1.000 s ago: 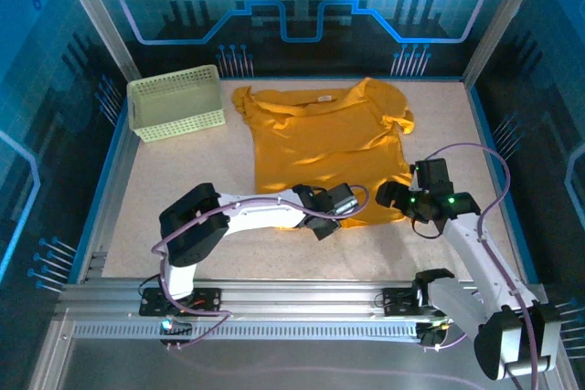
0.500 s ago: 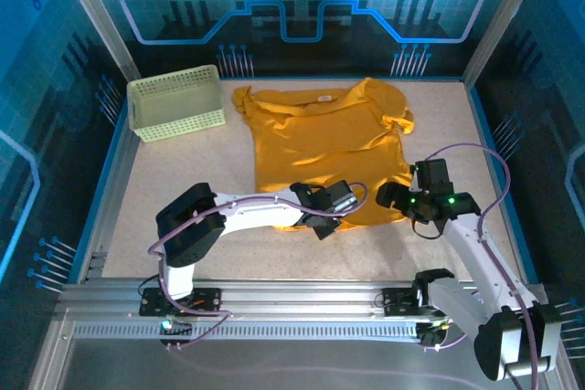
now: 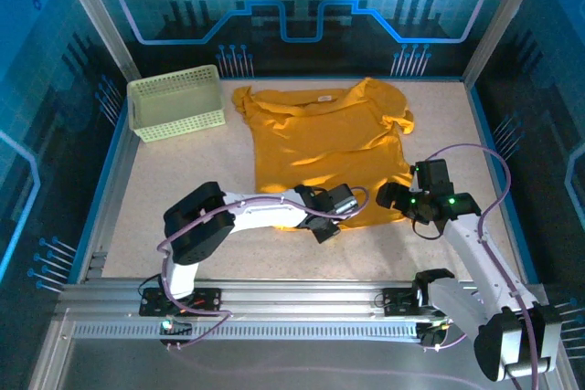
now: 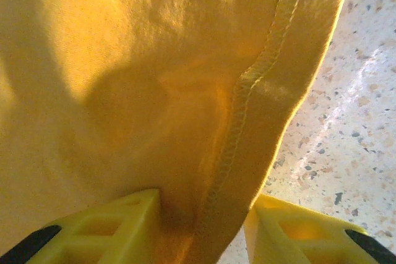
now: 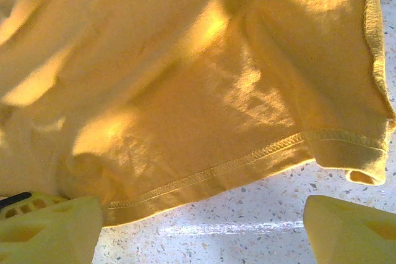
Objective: Fold the inside-out t-shirt
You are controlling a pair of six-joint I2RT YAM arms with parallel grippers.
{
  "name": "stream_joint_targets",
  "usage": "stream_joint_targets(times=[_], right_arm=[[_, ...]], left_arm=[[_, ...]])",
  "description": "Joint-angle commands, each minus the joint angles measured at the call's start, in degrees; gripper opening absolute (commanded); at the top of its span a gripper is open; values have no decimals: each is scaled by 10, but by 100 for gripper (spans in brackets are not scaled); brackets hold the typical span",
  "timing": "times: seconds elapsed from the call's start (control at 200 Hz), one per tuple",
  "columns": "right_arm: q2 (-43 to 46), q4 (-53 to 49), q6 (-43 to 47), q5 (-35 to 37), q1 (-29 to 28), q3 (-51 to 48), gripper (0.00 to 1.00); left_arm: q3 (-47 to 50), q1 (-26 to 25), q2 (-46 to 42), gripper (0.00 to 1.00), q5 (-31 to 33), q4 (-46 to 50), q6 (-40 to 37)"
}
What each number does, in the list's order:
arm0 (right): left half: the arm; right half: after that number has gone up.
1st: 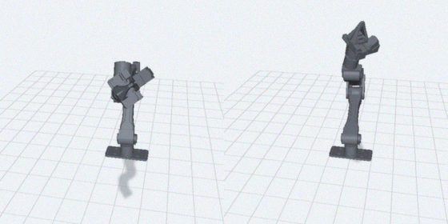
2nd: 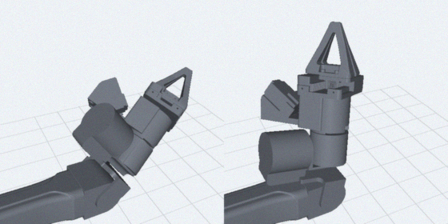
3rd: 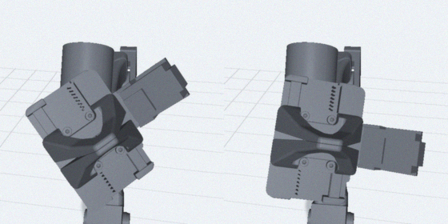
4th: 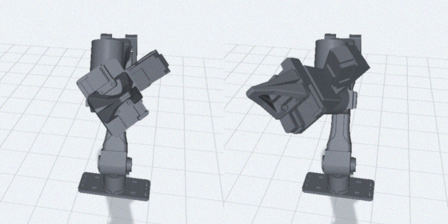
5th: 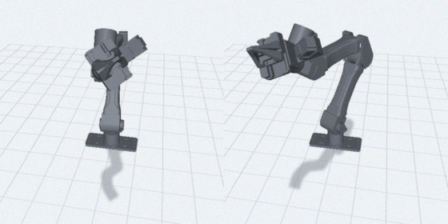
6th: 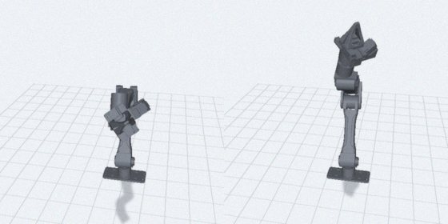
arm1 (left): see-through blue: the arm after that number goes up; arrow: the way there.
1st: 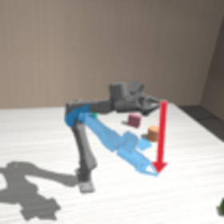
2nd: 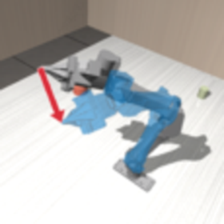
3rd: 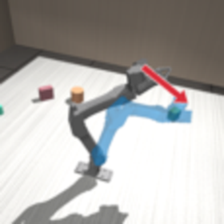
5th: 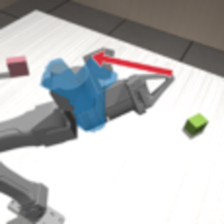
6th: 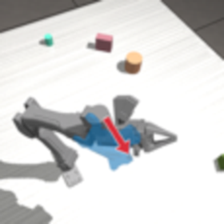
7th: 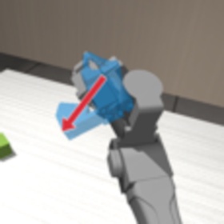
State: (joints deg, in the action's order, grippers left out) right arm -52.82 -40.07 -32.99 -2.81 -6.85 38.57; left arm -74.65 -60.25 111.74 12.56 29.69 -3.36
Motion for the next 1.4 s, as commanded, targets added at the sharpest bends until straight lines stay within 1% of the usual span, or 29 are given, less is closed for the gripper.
stream_joint_targets(times=[0.0, 0.105, 0.155, 0.265, 0.44, 0.69, 0.775, 0.815, 0.9, 1.005, 1.096, 1.156, 1.251, 1.296, 1.336, 1.396], right_arm=[[8, -15, -1, 6, -7, -1, 86], [8, -15, -1, 5, -8, -2, 86], [8, -14, -1, 6, -7, -3, 86], [9, -15, 0, 7, -8, -4, 86], [13, -16, 0, 9, -8, -8, 86], [27, -13, 1, 2, -10, -16, 86], [42, 2, 5, -16, -16, -25, 85], [55, 16, 6, -33, -24, -33, 84], [90, 57, -9, -56, -70, -56, 82], [112, 132, -34, -35, -175, -94, 79], [99, 213, -49, 7, -269, -124, 76], [82, 277, -55, 41, -328, -146, 75], [41, 390, -54, 97, -404, -179, 77], [13, 433, -55, 131, -429, -191, 78], [-11, 472, -58, 159, -440, -200, 78], [-55, 545, -44, 172, -444, -217, 78]], left_arm=[[-7, 3, 11, 35, 2, 7, -7], [-3, 3, 6, 24, 10, -2, -6], [-3, 3, 3, 21, 12, -5, -5], [1, 3, -7, 18, 17, -10, -2], [14, 5, -32, 11, 24, -31, 5], [31, 19, -65, 6, 5, -51, 20], [38, 26, -82, 0, 1, -61, 34], [41, 34, -92, 0, -3, -66, 46], [51, 58, -124, 0, -30, -84, 77], [55, 89, -158, 0, -86, -105, 117], [47, 101, -172, 0, -113, -111, 136], [40, 108, -178, 0, -131, -115, 146], [28, 115, -184, 0, -148, -113, 156], [21, 117, -186, 0, -150, -108, 157], [16, 117, -190, 0, -153, -105, 158], [12, 118, -198, 0, -160, -104, 161]])
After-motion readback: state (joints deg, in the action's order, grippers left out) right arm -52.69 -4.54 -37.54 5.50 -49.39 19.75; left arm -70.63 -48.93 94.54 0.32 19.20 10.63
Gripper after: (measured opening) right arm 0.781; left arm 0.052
